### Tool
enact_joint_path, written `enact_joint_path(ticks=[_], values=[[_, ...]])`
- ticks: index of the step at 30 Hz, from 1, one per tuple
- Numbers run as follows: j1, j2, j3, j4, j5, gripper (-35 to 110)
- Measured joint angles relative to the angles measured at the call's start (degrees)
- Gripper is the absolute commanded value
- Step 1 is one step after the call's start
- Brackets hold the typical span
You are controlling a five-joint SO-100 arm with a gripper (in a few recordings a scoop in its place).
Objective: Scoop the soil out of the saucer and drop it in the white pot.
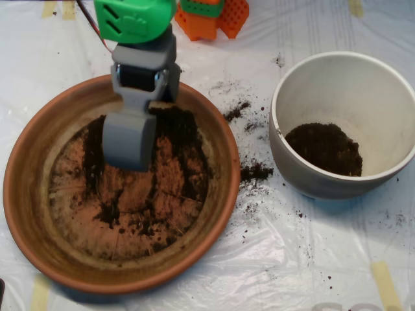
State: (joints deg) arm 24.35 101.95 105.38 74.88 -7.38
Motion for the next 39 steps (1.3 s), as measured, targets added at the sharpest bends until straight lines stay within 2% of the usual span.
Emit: enact_joint_path(ticks=[5,11,17,25,29,39], values=[[7.38,-1.67,7.65,-7.38,-2.81,44],[12.57,-11.78,7.47,-13.80,-5.62,45],[14.06,-21.80,0.00,-12.83,-6.15,44],[14.24,-25.66,-5.01,-12.04,-7.21,41],[14.85,-26.10,-5.62,-12.57,-7.73,27],[16.17,-26.28,-8.17,-13.71,-8.79,16]])
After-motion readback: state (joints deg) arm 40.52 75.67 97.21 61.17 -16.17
